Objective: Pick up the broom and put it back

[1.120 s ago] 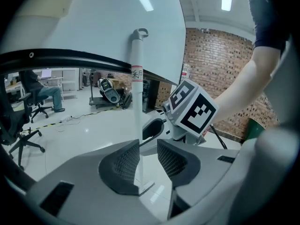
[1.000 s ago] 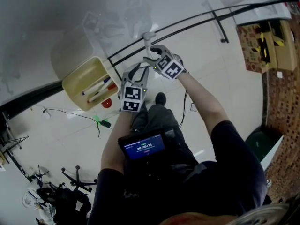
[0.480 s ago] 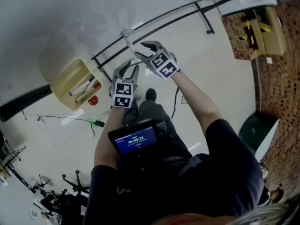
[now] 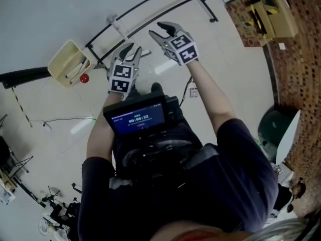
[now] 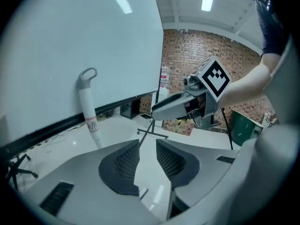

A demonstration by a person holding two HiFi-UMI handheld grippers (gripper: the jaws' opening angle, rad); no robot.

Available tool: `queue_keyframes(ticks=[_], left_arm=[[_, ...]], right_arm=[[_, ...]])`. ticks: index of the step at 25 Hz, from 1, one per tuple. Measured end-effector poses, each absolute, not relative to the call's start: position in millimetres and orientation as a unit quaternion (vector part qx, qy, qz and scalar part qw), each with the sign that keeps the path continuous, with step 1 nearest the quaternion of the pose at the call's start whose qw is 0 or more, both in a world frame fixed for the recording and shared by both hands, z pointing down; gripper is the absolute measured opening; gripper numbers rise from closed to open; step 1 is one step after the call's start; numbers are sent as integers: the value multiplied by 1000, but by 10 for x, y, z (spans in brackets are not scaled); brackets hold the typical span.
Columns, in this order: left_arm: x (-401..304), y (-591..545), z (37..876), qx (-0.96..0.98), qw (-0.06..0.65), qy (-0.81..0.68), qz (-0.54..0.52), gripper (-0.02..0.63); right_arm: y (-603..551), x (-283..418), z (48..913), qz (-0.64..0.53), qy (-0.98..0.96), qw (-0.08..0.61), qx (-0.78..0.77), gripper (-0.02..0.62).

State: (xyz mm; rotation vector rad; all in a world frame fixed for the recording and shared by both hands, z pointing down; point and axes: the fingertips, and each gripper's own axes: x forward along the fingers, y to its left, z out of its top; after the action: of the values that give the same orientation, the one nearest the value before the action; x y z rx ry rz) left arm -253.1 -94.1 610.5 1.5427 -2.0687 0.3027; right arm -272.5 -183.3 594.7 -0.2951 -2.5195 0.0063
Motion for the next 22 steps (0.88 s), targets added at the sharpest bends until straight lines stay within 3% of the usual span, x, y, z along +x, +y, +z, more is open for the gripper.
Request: queue_keyframes(ticks=[3, 8, 10, 12, 22], left_arm=[[-2317, -1313, 5780, 579, 232, -771, 130, 103], [-2197, -1653, 5413, 599, 205, -762, 136, 5], [-2222, -1701, 5295, 606, 207, -757, 131, 5], [-2238, -1753, 5167, 608, 206, -757, 122, 5], [-2244, -1966, 4113, 626, 131, -764, 83, 5]], right_arm=[[-2194, -2359, 5673, 12, -957, 272, -96, 192], [-2474, -1988, 5482, 26, -955, 281, -88, 169], [-2494, -1934, 5360, 30, -956, 276, -90, 124], [-2482, -1876, 5240, 25, -957, 271, -102, 8], [-2298, -1850, 4342, -1, -967, 210, -141, 8]])
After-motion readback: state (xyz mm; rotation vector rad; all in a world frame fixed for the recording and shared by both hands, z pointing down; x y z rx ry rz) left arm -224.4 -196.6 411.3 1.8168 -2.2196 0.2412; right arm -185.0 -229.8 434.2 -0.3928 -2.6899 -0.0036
